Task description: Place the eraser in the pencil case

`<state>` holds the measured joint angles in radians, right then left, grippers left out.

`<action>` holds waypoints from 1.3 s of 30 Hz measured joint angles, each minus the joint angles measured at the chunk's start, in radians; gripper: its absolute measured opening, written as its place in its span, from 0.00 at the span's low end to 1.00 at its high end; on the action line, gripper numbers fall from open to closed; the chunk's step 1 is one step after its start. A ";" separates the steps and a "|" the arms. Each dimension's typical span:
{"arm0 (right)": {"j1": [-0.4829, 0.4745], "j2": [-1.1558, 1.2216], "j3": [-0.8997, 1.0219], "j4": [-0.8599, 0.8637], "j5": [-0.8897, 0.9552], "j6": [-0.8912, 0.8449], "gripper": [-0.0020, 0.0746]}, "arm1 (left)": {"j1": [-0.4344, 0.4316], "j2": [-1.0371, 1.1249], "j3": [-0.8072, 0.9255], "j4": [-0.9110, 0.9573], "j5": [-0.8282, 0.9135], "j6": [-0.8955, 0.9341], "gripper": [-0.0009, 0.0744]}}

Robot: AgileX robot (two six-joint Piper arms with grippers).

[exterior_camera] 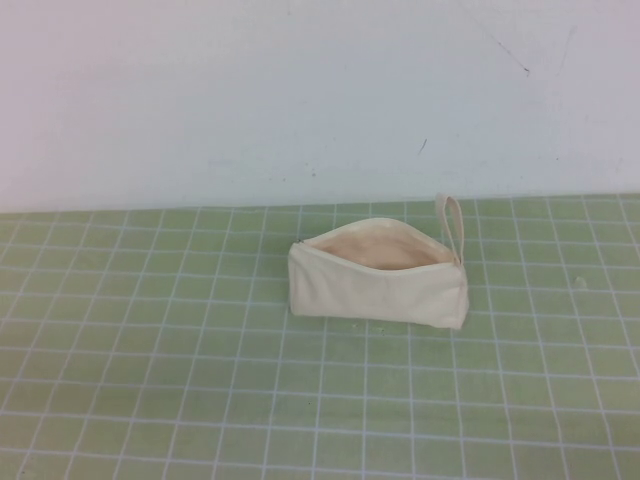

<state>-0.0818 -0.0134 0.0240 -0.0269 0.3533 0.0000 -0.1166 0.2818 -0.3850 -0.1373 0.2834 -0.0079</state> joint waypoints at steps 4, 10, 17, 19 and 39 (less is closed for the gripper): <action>0.000 0.000 0.000 0.000 0.000 0.000 0.03 | 0.039 -0.154 0.150 0.000 -0.005 0.022 0.01; 0.000 0.000 0.000 0.000 0.000 0.000 0.03 | 0.080 -0.286 0.333 -0.006 -0.029 0.030 0.01; 0.000 0.000 0.000 0.000 0.000 0.000 0.03 | 0.084 -0.291 0.411 -0.010 -0.006 0.008 0.01; 0.000 0.000 0.000 0.000 0.000 0.000 0.03 | 0.084 -0.291 0.411 -0.010 0.016 0.008 0.01; 0.000 0.000 0.000 0.000 0.000 0.000 0.03 | 0.086 -0.291 0.407 -0.129 0.060 0.103 0.01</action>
<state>-0.0818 -0.0134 0.0240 -0.0269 0.3533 0.0000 -0.0302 -0.0088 0.0217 -0.2665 0.3433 0.0950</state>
